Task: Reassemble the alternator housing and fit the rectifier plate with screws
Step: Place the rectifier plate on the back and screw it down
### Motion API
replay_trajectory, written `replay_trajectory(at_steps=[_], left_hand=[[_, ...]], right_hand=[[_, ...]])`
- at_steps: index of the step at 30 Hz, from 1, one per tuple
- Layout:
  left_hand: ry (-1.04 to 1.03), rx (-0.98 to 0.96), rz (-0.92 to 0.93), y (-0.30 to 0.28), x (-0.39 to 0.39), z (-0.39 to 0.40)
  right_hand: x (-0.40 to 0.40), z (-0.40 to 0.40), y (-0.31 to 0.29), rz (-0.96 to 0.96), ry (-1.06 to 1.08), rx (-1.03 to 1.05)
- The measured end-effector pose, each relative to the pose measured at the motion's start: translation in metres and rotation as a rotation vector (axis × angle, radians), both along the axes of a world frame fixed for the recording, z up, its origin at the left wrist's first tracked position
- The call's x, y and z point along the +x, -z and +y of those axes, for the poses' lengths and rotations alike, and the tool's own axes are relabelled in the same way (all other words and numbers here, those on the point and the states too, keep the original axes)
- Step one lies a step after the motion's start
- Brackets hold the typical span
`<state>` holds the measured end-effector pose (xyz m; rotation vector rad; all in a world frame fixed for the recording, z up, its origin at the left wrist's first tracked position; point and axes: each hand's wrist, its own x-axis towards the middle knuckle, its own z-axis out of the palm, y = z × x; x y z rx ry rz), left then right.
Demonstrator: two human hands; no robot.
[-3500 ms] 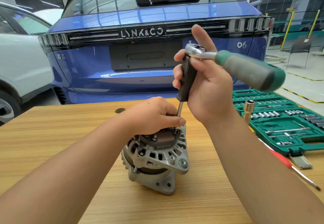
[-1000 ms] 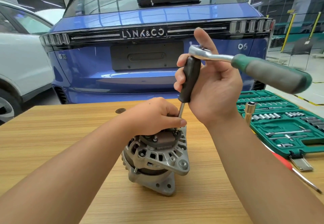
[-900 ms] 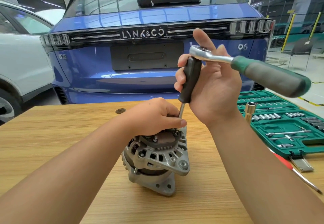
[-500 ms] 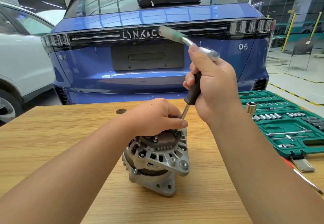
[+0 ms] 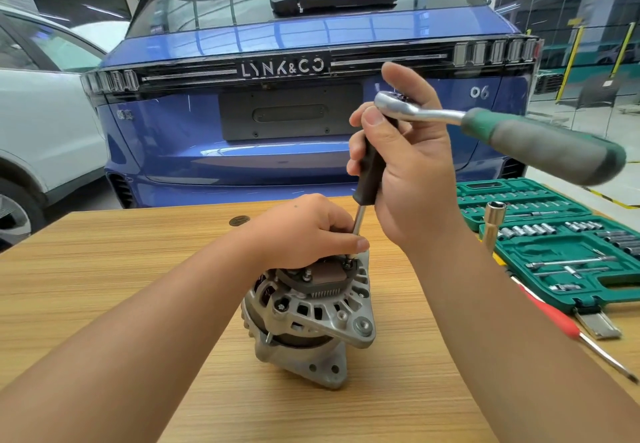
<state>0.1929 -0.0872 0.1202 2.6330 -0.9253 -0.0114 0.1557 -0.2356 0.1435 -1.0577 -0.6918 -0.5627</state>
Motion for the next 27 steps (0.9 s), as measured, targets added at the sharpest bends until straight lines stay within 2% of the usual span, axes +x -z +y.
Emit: replay_trajectory(at_steps=[5,10,14,18,19,24,27], left_hand=[[-0.025,0.0,-0.007,0.001,0.001,0.001],[-0.021,0.005,-0.02,0.001,0.002,0.001],[-0.023,0.009,-0.033,0.001,0.001,0.0],[-0.001,0.036,-0.037,0.001,0.0,-0.002],[0.003,0.035,-0.042,0.001,0.001,-0.002],[0.009,0.014,-0.056,0.003,0.003,-0.001],[0.009,0.003,-0.049,0.003,0.004,0.0]], right_hand=[[0.004,-0.009,0.003,0.056,-0.344,0.062],[0.004,-0.012,0.002,0.139,-0.445,0.104],[0.0,-0.008,-0.005,0.271,-0.328,0.133],[0.0,-0.003,-0.009,0.322,0.096,0.144],[0.0,-0.004,-0.009,0.34,0.094,0.131],[-0.002,-0.01,-0.009,0.347,-0.278,0.173],[-0.004,-0.004,-0.006,0.187,-0.136,0.107]])
